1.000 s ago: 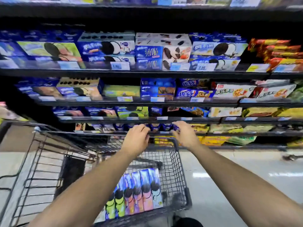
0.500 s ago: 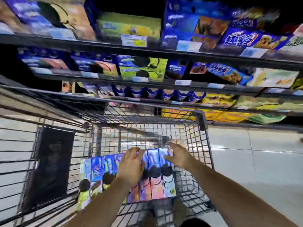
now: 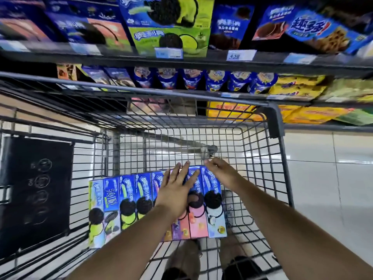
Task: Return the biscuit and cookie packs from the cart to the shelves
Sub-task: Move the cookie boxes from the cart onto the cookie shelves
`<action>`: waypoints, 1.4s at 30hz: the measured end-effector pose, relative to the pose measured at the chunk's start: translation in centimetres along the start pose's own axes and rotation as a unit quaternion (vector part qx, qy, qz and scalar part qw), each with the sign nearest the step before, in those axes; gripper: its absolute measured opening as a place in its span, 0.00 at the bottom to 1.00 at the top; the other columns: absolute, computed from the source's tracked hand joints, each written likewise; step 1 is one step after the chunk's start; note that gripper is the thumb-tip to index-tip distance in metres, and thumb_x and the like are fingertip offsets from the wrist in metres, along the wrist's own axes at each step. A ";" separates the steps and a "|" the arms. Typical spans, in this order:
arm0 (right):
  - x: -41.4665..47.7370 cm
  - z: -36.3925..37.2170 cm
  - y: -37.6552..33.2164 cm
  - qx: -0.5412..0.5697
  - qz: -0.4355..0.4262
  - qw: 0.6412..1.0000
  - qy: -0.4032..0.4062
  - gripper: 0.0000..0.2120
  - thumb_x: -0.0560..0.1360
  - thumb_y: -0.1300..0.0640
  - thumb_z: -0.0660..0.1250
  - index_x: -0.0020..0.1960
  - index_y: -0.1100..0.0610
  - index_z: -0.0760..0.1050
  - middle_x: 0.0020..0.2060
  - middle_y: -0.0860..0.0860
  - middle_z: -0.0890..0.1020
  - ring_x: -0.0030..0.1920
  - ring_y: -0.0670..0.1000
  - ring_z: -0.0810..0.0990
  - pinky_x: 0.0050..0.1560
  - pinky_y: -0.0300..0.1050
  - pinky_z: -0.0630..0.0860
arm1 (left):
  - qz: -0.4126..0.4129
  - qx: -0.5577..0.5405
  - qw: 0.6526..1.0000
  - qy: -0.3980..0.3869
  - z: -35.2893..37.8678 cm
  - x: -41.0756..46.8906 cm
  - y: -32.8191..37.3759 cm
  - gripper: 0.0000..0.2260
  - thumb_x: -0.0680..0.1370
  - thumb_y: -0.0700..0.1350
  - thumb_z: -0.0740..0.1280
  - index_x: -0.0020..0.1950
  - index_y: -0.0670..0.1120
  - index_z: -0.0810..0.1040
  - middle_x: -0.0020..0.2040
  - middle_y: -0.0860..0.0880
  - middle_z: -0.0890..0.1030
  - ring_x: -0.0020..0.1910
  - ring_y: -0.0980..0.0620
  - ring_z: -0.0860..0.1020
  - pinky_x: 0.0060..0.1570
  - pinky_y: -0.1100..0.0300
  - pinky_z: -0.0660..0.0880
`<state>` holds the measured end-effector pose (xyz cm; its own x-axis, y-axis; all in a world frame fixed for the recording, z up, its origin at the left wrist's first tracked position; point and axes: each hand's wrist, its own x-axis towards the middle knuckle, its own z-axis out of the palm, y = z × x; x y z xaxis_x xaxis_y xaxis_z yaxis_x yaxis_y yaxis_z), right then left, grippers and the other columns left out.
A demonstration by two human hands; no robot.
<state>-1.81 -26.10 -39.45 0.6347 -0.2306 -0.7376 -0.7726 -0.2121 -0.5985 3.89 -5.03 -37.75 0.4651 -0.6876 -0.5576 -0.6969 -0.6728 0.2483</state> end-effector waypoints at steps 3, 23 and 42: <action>-0.9 0.8 -0.1 0.050 -0.036 0.997 0.047 0.18 0.75 0.40 0.71 0.46 0.55 0.78 0.48 0.55 0.81 0.52 0.56 0.81 0.56 0.54 0.77 | -0.005 0.003 1.000 -0.013 -0.1 -0.3 0.2 0.37 0.81 0.63 0.59 0.79 0.62 0.35 0.80 0.53 0.30 0.80 0.45 0.33 0.74 0.46 0.32; -18.7 -6.6 -8.9 0.164 0.025 0.976 -0.138 0.40 0.68 0.55 0.81 0.75 0.51 0.65 0.64 0.50 0.81 0.64 0.53 0.80 0.69 0.56 0.73 | -0.100 -0.583 0.804 -0.052 -19.5 -6.7 6.2 0.22 0.81 0.59 0.63 0.75 0.58 0.66 0.58 0.60 0.79 0.55 0.59 0.81 0.49 0.60 0.76; -38.6 -29.1 -20.8 0.319 -0.058 0.946 0.012 0.38 0.60 0.40 0.80 0.65 0.55 0.77 0.56 0.56 0.84 0.49 0.54 0.85 0.48 0.52 0.82 | 0.016 -0.790 0.577 0.208 -45.1 -12.5 21.6 0.20 0.74 0.51 0.76 0.59 0.53 0.70 0.46 0.47 0.85 0.36 0.47 0.83 0.42 0.44 0.81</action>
<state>-9.72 -40.47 10.57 0.7097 -0.2635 -0.6534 -0.5472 0.3779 -0.7468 7.68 -23.25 10.32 0.7861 -0.4914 -0.3749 0.5043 0.1592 0.8487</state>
